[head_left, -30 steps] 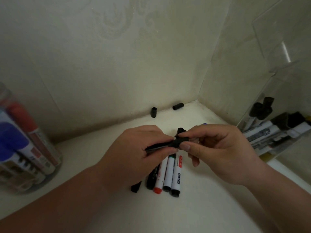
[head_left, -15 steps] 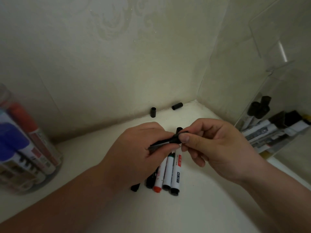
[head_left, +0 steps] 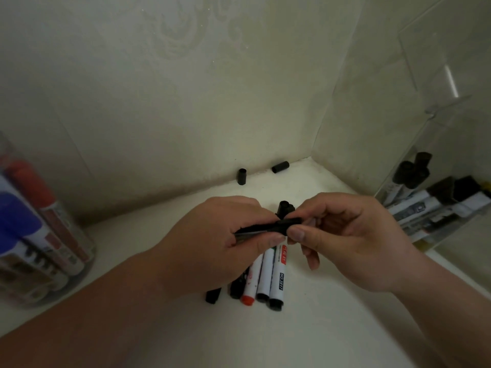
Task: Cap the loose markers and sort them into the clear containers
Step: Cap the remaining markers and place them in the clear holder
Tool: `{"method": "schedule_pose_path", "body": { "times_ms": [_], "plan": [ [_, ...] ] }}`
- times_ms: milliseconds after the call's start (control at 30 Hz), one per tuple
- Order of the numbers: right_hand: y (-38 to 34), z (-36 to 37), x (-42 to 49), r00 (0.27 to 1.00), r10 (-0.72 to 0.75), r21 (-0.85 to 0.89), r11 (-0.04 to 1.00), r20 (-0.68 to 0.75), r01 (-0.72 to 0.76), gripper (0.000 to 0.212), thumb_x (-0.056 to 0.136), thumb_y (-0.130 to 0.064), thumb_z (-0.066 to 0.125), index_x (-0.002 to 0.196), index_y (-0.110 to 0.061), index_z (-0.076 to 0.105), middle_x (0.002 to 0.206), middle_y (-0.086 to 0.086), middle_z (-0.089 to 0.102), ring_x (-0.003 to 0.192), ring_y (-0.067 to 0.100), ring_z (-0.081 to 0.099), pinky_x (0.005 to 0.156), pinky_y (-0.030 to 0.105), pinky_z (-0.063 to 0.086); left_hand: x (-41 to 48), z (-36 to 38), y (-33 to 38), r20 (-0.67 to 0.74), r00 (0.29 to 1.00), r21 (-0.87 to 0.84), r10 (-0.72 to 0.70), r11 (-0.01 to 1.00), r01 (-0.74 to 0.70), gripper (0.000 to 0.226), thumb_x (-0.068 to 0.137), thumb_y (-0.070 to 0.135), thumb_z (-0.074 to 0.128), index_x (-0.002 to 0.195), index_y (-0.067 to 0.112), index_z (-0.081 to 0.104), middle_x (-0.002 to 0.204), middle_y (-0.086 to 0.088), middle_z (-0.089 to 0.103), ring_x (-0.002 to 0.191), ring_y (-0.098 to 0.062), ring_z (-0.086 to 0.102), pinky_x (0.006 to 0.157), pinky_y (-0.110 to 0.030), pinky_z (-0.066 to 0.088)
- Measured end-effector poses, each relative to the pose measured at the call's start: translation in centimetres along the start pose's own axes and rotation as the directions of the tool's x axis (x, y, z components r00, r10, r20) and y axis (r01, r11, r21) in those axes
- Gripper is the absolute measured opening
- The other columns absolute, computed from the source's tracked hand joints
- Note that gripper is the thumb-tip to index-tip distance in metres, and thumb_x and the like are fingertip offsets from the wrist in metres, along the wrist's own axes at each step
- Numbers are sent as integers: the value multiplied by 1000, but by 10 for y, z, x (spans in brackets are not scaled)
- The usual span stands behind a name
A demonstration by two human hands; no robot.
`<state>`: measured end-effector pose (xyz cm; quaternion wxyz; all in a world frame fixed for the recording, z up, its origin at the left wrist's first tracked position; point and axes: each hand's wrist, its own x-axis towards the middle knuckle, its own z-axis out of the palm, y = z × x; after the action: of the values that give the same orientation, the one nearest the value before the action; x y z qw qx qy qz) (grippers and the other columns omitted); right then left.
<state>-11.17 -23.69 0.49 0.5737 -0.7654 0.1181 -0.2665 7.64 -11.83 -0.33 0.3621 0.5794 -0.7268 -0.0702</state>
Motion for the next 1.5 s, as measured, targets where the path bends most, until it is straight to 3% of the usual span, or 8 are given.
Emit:
{"method": "schedule_pose_path", "body": {
  "times_ms": [400,533,700,867,933,1067,1200,1500],
  "plan": [
    [4,9,6,999,14,108,994,-35,-10,21,79,-8,72,88,11,70,66,18,67,42,24,57,42,29,50,-2,-7,-10,162,975,-292,-152,937,194,16,97,25,64,107,28,77,86,5,74,79,-19,70,70,-36,54],
    [9,12,7,998,23,53,998,-53,-20,31,77,-31,78,90,-2,72,68,18,66,45,23,53,41,30,46,-3,-5,-12,170,967,-303,-188,924,233,14,97,25,65,105,27,77,83,3,73,75,-19,68,68,-35,54],
    [11,11,9,998,-18,1,1000,-59,18,14,83,-19,73,91,-8,73,70,13,65,50,20,52,43,30,44,1,-7,-17,183,956,-332,-230,901,280,17,92,38,65,98,27,76,77,-3,70,72,-27,64,68,-47,52],
    [5,9,10,990,-116,-2,993,-84,116,12,83,-22,77,91,-13,74,69,5,67,50,15,54,47,26,45,0,-22,-27,301,919,-390,-255,847,362,23,92,43,64,83,24,74,57,5,53,48,-8,41,48,-21,35],
    [0,-1,11,970,-154,-15,988,-190,154,17,81,-32,79,85,-16,74,67,5,67,46,18,52,44,25,43,1,-22,-32,150,930,-392,-335,844,367,19,87,43,61,83,30,75,56,6,57,45,-5,42,46,-18,35],
    [4,-10,12,893,-128,-203,978,-431,42,13,82,-15,75,72,-19,68,65,13,62,54,20,52,50,20,41,2,-9,-46,-259,828,-233,-498,864,447,10,92,38,67,90,29,72,68,10,67,56,-2,57,57,-25,47],
    [13,-12,11,919,15,-408,893,-395,-190,17,83,-7,71,70,-17,67,62,2,59,54,7,48,49,16,38,-2,-7,-46,-202,768,39,-608,778,627,22,91,38,69,106,28,56,84,11,63,79,-2,58,71,-28,48],
    [25,-7,6,956,171,-559,780,-239,-280,16,83,-17,71,71,-23,65,62,-2,59,48,5,46,48,23,39,0,-16,-34,-21,773,289,-634,736,612,23,85,34,75,77,21,58,74,9,56,67,-4,52,54,-12,34]
  ]
}}
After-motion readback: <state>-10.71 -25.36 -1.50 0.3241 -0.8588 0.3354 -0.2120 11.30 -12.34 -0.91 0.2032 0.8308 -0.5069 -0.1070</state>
